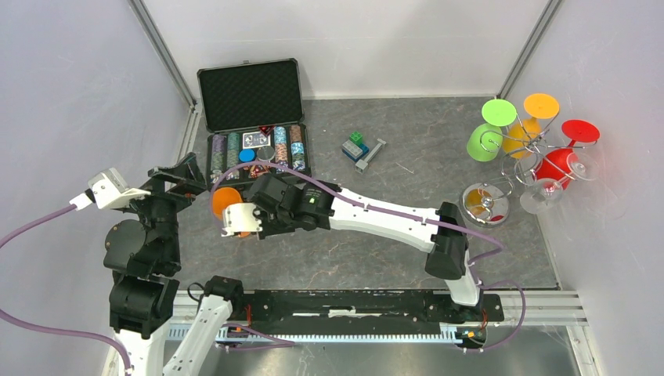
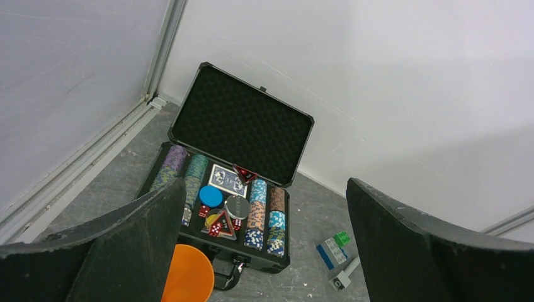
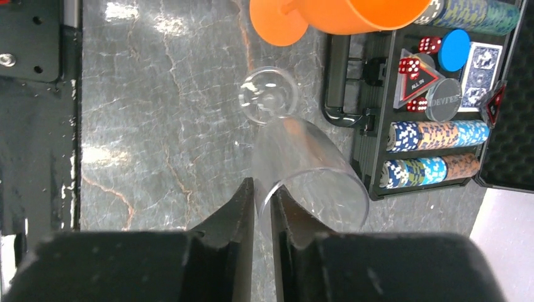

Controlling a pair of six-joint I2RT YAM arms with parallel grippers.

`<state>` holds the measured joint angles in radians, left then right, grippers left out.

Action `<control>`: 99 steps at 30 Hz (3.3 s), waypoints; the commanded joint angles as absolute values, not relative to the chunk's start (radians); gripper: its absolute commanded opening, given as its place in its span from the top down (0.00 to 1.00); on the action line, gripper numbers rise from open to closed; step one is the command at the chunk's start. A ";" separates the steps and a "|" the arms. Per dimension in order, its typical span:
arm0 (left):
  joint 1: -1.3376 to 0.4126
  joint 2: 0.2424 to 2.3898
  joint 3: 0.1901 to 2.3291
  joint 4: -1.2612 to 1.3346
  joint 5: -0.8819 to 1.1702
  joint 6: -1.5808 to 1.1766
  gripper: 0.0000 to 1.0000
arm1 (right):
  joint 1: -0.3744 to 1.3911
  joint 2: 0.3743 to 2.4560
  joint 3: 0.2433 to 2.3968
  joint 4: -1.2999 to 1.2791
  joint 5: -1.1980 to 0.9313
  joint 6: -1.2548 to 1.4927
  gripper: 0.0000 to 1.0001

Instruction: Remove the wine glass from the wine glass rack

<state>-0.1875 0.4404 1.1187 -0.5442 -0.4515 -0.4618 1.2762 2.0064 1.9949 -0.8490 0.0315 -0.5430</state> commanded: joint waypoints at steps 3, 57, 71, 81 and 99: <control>-0.189 0.453 1.149 -0.537 -0.457 -0.416 0.00 | 1.278 2.031 2.010 -0.742 0.088 -0.559 0.82; -0.189 0.516 1.134 -0.511 -0.459 -0.408 0.00 | 1.272 2.044 2.126 -0.833 -0.006 -0.618 0.66; -0.189 0.520 1.136 -0.514 -0.448 -0.401 0.00 | 1.217 1.801 1.965 -0.599 0.017 -0.425 0.42; -0.189 0.525 1.120 -0.514 -0.334 -0.427 0.00 | 1.051 1.571 1.849 -0.649 0.311 -0.366 0.39; -0.189 0.566 1.058 -0.449 -0.163 -0.480 0.00 | 0.467 1.636 1.887 -0.875 0.889 -0.440 0.34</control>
